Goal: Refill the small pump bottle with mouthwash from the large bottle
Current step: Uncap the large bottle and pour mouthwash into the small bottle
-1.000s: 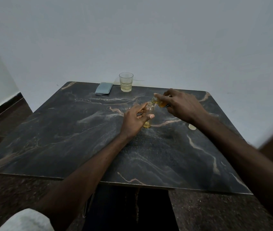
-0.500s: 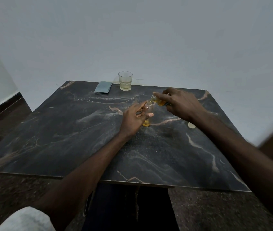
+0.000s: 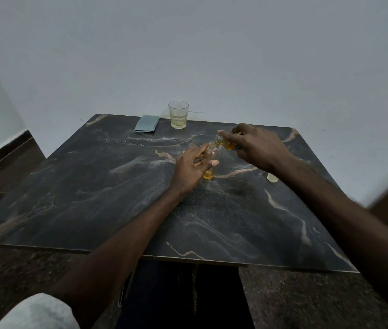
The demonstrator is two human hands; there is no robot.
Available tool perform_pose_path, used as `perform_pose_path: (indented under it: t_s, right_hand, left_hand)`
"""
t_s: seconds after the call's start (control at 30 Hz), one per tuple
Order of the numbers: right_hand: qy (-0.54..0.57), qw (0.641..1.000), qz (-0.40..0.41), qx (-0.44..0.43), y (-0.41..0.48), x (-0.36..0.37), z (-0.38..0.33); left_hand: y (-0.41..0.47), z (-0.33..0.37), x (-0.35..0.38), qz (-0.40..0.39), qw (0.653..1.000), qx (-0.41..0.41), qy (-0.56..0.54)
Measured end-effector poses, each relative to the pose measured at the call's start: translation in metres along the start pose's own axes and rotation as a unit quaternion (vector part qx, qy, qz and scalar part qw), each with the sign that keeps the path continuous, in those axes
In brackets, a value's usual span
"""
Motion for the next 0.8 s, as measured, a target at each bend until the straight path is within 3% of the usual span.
perform_pose_path:
  t_s: [0.8]
  right_hand:
    - [-0.005,1.0,-0.005,-0.003,0.0011,0.0014,0.0007]
  left_hand:
    - [-0.0006,0.0046,-0.0001,-0.002,1.0,0.006,0.001]
Point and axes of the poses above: each hand's wrist, its own y-axis towards the middle knuckle, its own x-axis out of the palm, z = x × y, the point moved 9 cm from there along y, towards the middle knuckle, and after that the axes turned 5 degrees about -y, right-handed, at the moved point
